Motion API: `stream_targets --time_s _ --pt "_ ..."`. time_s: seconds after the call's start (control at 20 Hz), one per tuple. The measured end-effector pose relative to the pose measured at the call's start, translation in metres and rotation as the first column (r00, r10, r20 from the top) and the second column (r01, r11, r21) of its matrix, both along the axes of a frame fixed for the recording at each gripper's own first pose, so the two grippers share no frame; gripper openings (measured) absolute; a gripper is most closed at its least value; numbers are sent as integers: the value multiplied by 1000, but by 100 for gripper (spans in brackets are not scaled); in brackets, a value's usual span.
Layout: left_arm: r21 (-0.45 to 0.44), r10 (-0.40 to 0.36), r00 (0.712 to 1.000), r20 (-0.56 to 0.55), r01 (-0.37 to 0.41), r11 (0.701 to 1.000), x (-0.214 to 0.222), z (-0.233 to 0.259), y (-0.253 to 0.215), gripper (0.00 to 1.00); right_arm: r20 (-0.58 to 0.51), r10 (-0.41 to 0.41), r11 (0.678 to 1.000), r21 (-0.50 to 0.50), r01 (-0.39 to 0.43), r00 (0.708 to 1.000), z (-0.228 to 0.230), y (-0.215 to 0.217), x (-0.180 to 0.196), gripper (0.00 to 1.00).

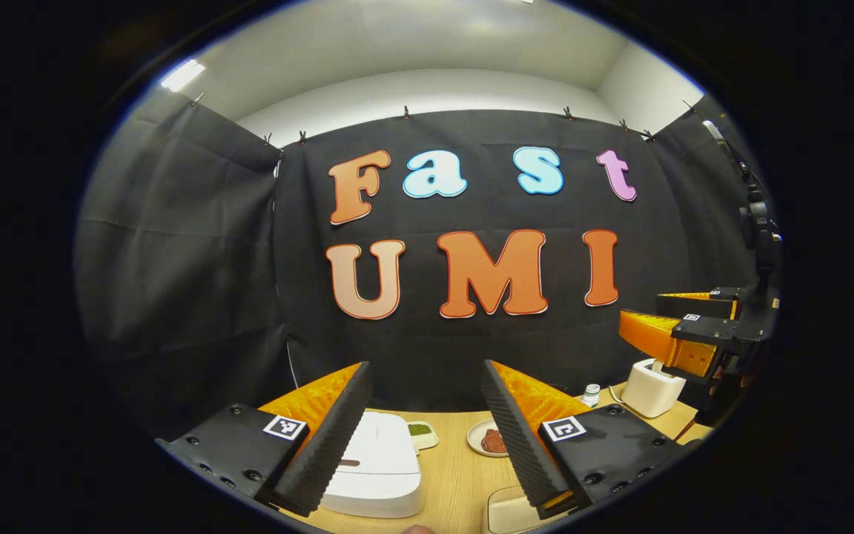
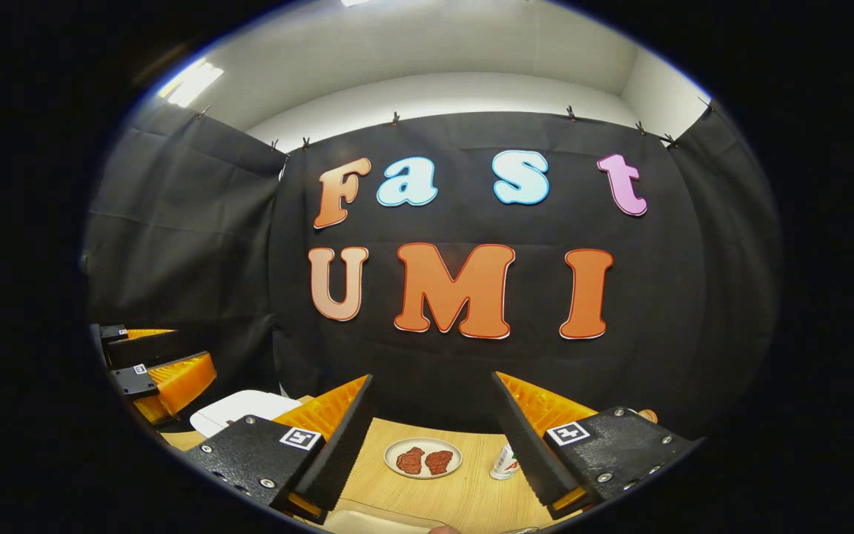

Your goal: Close the left gripper, press the button to open the rice cooker; take a wooden spoon from the chopstick holder with the right hand, scoop a spoonful of rice and pour it into the rice cooker, then put the wooden spoon back into the chopstick holder.

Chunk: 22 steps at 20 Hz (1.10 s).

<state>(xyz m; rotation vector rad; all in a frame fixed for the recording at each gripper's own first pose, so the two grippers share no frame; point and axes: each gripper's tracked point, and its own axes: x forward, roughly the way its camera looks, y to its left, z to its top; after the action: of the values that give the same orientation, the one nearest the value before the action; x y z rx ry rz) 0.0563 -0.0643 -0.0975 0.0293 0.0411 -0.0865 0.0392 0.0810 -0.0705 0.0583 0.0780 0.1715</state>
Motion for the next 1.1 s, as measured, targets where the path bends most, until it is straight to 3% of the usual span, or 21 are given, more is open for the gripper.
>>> stream_targets --time_s 0.45,0.5,0.65,0.7,0.9,0.95,1.05,1.1 --pt "-5 -8 1000 0 8 1000 -1 -1 -2 100 0 1 1000 -4 -1 1000 0 1 -1 100" --pt "-4 -11 1000 2 11 1000 -1 -1 -3 100 2 0 1000 -4 0 1000 0 1 -1 95" --pt "6 -19 1000 7 19 1000 -2 0 -5 100 5 -2 1000 -4 2 1000 -1 -1 -3 95" --pt "8 -21 1000 7 21 1000 -2 0 -6 100 4 -2 1000 -5 2 1000 -1 0 -2 100" --pt "4 -16 1000 4 16 1000 -2 0 -5 100 2 -1 1000 -3 1 1000 -2 -1 -3 95" --pt "8 -17 1000 3 17 1000 -3 0 -5 99 5 -1 1000 -3 1 1000 -1 -1 -2 100" --pt "7 -19 1000 8 19 1000 -4 1 -5 100 5 1 1000 0 -1 1000 -1 -1 -2 100" --pt "7 -15 1000 9 15 1000 -4 2 -4 100 5 1 1000 2 -1 1000 -1 0 -2 95"
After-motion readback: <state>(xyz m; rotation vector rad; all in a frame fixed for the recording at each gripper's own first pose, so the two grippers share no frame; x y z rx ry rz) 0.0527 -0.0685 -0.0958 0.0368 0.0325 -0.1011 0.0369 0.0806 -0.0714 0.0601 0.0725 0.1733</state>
